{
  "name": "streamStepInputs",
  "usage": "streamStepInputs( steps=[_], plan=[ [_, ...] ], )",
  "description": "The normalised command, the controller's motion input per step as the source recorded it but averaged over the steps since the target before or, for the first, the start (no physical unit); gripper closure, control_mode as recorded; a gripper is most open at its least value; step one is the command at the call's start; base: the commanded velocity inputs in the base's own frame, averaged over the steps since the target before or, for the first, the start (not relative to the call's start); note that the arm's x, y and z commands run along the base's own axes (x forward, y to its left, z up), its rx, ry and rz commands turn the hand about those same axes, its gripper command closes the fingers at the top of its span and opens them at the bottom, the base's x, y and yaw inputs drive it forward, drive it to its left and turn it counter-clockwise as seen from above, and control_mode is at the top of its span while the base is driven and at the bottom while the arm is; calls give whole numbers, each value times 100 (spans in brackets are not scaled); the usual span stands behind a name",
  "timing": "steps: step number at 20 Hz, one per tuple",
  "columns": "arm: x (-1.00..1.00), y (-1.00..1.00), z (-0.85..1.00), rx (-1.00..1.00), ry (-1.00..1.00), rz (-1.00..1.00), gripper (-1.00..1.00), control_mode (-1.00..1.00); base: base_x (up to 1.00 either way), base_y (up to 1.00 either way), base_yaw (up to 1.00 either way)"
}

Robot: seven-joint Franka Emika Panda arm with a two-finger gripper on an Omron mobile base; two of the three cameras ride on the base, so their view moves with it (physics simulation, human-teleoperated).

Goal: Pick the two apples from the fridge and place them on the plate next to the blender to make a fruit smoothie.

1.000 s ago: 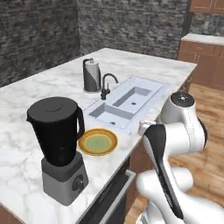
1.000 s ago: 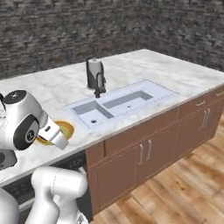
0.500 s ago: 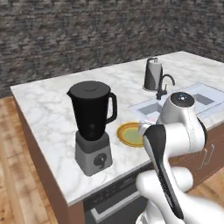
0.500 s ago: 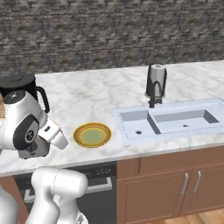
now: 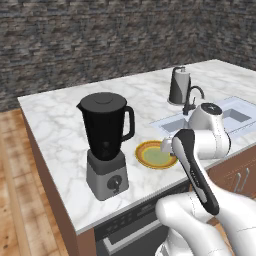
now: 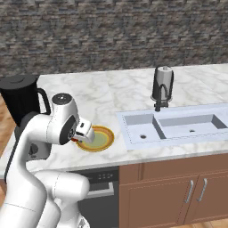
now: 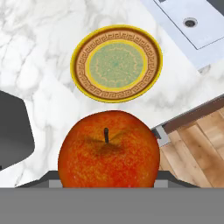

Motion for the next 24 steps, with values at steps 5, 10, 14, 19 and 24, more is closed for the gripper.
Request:
streamStepInputs(
  steps=[5,10,14,19,24],
  plan=[
    [99,0,-76,0,16,26,100,-100,0,0,0],
    [73,-5,-50,0,9,18,100,-100,0,0,0],
    [52,-14,-32,0,0,8,100,-100,0,0,0],
    [57,-3,-42,-3,5,7,100,-100,0,0,0],
    [54,0,-47,-4,6,7,100,-100,0,0,0]
  ],
)
